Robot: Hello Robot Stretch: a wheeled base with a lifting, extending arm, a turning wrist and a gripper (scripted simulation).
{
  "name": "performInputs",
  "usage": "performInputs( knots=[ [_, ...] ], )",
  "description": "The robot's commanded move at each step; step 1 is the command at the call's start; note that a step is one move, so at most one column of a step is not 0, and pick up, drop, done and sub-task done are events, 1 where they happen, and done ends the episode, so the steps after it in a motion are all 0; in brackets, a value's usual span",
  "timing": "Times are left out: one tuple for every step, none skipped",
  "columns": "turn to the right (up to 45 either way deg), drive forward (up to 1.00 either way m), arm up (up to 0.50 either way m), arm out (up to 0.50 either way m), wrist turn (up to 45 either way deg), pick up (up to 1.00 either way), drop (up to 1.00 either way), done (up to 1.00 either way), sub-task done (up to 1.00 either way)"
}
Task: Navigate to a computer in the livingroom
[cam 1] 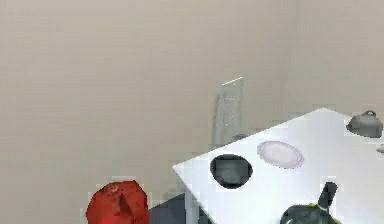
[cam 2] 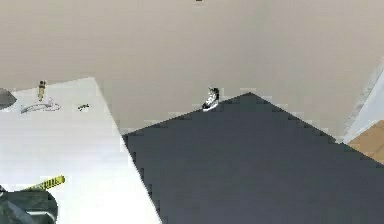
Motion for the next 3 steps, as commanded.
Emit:
performInputs(
  knots=[
    [-45.0, 0.00, 0.00, 0.00, 0.0, 0.00, 0.00, 0.00, 0.00],
    [-39.0, 0.00, 0.00, 0.00, 0.0, 0.00, 0.00, 0.00, 0.00],
    [0.0, 0.00, 0.00, 0.00, 0.0, 0.00, 0.00, 1.00, 0.00]
  ],
)
